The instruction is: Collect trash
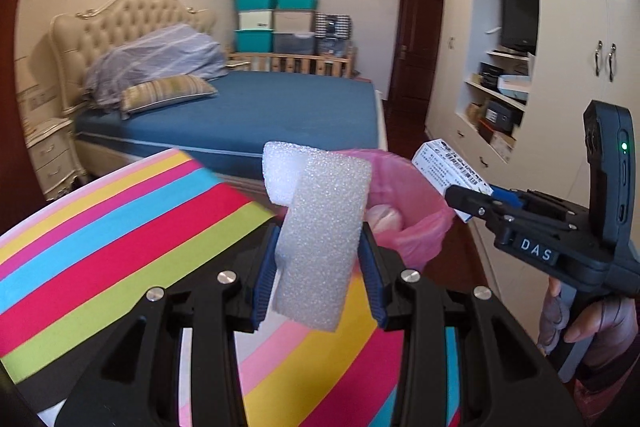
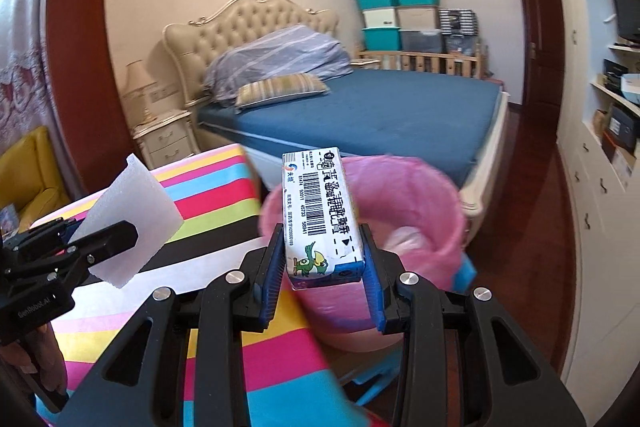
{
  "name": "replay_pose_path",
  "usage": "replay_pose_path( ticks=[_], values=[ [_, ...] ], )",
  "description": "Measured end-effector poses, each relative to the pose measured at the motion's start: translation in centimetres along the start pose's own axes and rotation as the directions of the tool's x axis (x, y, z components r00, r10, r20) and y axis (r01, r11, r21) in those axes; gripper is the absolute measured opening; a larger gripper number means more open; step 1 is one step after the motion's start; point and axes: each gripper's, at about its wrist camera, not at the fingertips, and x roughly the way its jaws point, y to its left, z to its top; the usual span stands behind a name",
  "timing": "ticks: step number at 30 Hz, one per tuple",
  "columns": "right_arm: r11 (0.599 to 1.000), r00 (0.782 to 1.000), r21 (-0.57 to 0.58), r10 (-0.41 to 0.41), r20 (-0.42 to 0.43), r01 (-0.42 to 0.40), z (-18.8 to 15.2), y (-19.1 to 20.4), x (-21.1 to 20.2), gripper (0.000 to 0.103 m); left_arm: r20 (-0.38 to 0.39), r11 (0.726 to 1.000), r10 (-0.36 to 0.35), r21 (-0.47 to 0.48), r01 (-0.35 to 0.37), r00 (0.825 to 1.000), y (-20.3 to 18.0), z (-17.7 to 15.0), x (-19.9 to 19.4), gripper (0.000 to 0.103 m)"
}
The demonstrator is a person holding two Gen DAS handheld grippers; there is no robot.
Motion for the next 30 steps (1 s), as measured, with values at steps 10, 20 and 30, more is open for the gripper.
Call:
replay_pose_path(
  ticks=[10,20,30],
  values=[
    [0.999,0.999,0.028,-0.042,0.010,0.042,1.1,-4.7,1.6,0.035,-0.016,0.996,-0.083,0.039,0.083,0.996,-3.4,3.9,6.3,0.038],
    [0.998,1.000,0.053,-0.030,-0.002,0.030,1.9,-5.6,4.6,0.036,-0.021,0.994,-0.107,0.029,0.107,0.994,-3.4,7.4,10.4,0.039],
    [0.996,0.999,0.073,-0.042,0.001,0.041,1.3,-7.3,7.6,0.078,0.000,0.994,-0.098,-0.043,0.098,0.995,-2.9,9.3,12.3,0.072]
  ],
)
